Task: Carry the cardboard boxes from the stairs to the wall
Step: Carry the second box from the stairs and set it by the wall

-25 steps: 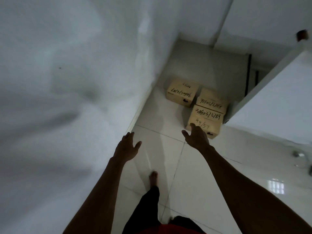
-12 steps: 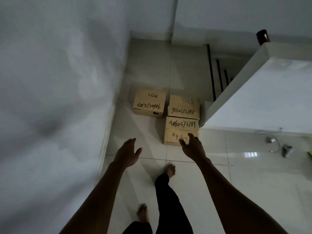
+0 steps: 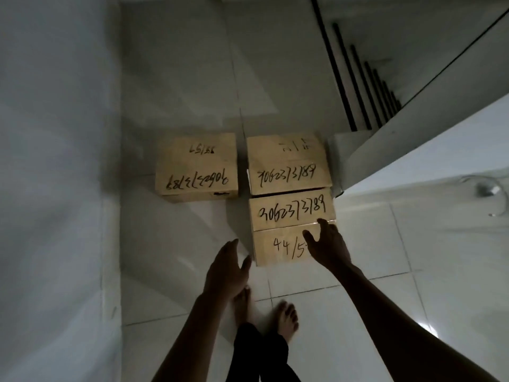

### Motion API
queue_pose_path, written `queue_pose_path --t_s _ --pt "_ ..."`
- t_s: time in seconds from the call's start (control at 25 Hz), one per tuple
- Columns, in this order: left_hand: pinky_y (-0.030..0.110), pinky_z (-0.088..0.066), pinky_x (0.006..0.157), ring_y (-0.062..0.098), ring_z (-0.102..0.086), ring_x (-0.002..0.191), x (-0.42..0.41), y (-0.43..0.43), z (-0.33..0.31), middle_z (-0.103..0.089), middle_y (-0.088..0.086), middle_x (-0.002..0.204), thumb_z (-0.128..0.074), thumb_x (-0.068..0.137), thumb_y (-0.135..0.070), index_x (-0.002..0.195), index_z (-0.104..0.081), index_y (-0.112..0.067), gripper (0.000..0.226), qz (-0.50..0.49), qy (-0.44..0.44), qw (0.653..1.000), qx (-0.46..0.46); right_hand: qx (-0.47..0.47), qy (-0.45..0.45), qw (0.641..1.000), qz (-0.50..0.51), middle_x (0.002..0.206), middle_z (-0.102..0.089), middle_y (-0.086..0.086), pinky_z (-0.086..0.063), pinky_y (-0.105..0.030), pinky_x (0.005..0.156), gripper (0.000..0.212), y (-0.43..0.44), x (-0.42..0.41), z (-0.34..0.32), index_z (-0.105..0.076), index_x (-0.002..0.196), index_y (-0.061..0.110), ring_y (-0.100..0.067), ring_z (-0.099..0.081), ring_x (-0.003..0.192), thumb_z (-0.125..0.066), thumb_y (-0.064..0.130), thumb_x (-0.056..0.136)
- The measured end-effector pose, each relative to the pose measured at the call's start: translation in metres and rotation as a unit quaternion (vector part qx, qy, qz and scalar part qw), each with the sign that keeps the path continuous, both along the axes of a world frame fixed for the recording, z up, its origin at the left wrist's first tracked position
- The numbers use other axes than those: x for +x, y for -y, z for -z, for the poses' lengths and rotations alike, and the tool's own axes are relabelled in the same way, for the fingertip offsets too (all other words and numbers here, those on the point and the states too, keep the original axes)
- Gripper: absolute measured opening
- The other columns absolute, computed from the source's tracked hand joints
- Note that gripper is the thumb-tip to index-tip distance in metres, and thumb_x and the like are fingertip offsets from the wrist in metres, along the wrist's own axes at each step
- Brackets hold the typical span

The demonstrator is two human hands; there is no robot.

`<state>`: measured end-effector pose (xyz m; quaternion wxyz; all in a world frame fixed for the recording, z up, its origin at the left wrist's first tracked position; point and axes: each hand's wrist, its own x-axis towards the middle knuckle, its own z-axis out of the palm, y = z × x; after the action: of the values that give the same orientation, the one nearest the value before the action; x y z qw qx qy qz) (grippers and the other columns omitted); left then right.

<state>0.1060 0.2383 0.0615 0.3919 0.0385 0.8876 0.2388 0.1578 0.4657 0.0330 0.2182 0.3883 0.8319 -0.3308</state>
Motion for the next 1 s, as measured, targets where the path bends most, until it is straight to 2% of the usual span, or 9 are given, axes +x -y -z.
queue_pose_path --t_s 0.12,0.28,0.4,0.52,0.6,0.72,0.88,1.0 --pt "0.039 -0.035 0.111 0.027 -0.034 0.142 -0.032 -0.028 0.108 -0.032 0.01 0.156 -0.047 0.094 -0.041 0.15 -0.023 -0.014 0.067 -0.024 0.004 1.0 -0.015 0.035 0.01 0.999 -0.001 0.142 -0.044 -0.021 -0.054 -0.051 0.091 0.067 -0.039 -0.013 0.105 -0.032 0.146 0.011 -0.038 -0.055 0.121 -0.056 0.042 0.092" --pt "0.041 -0.037 0.108 0.034 -0.037 0.139 -0.042 -0.062 0.213 -0.036 0.018 0.152 -0.049 0.094 -0.039 0.15 -0.02 -0.008 0.07 -0.098 0.06 0.993 -0.003 0.086 0.033 0.993 0.078 0.139 -0.042 -0.024 -0.049 -0.058 0.096 0.081 -0.086 -0.008 0.205 -0.026 0.144 0.012 -0.044 -0.048 0.124 -0.066 0.047 0.083" --pt "0.042 -0.041 0.103 0.034 -0.044 0.134 -0.033 -0.074 0.253 -0.042 0.017 0.148 -0.054 0.092 -0.038 0.148 -0.025 -0.011 0.069 -0.171 0.124 0.977 0.022 0.031 0.047 0.988 0.144 0.142 -0.04 -0.024 -0.045 -0.058 0.101 0.095 -0.101 -0.003 0.241 -0.016 0.146 0.009 -0.045 -0.044 0.128 -0.071 0.048 0.079" --pt "0.048 -0.049 0.099 0.033 -0.053 0.122 -0.023 -0.078 0.251 -0.053 0.013 0.136 -0.064 0.085 -0.035 0.138 -0.035 -0.016 0.063 -0.224 0.135 0.964 0.05 0.017 0.053 0.986 0.155 0.139 -0.048 -0.019 -0.049 -0.051 0.098 0.088 -0.098 -0.006 0.233 -0.025 0.142 0.008 -0.039 -0.049 0.125 -0.073 0.046 0.078" --pt "0.051 -0.05 0.096 0.034 -0.055 0.118 -0.026 -0.072 0.217 -0.056 0.013 0.132 -0.065 0.083 -0.037 0.135 -0.039 -0.016 0.061 -0.255 0.13 0.957 0.043 0.023 0.056 0.987 0.148 0.136 -0.052 -0.016 -0.05 -0.048 0.096 0.087 -0.087 -0.01 0.199 -0.03 0.139 0.009 -0.037 -0.052 0.123 -0.074 0.047 0.076" --pt "0.047 -0.05 0.096 0.035 -0.055 0.118 -0.037 -0.046 0.119 -0.056 0.014 0.131 -0.061 0.086 -0.038 0.134 -0.042 -0.014 0.057 -0.258 0.113 0.959 0.022 0.027 0.048 0.99 0.126 0.131 -0.055 -0.017 -0.051 -0.05 0.095 0.088 -0.061 -0.021 0.115 -0.032 0.136 0.01 -0.039 -0.054 0.119 -0.076 0.05 0.071" --pt "0.046 -0.047 0.095 0.036 -0.055 0.119 -0.036 0.024 -0.094 -0.056 0.016 0.13 -0.059 0.088 -0.042 0.134 -0.04 -0.011 0.059 -0.258 0.063 0.964 0.03 0.002 -0.004 0.999 0.046 0.128 -0.056 -0.019 -0.052 -0.054 0.093 0.089 -0.003 -0.04 -0.079 -0.026 0.137 0.013 -0.042 -0.056 0.116 -0.075 0.05 0.072" --pt "0.05 -0.051 0.093 0.034 -0.06 0.112 -0.02 0.08 -0.231 -0.061 0.011 0.124 -0.055 0.074 -0.055 0.128 -0.044 -0.017 0.067 -0.288 0.029 0.956 0.048 0.012 -0.043 0.999 -0.024 0.129 -0.055 -0.021 -0.051 -0.057 0.092 0.095 0.049 -0.04 -0.216 -0.018 0.142 0.014 -0.045 -0.055 0.116 -0.072 0.053 0.073"
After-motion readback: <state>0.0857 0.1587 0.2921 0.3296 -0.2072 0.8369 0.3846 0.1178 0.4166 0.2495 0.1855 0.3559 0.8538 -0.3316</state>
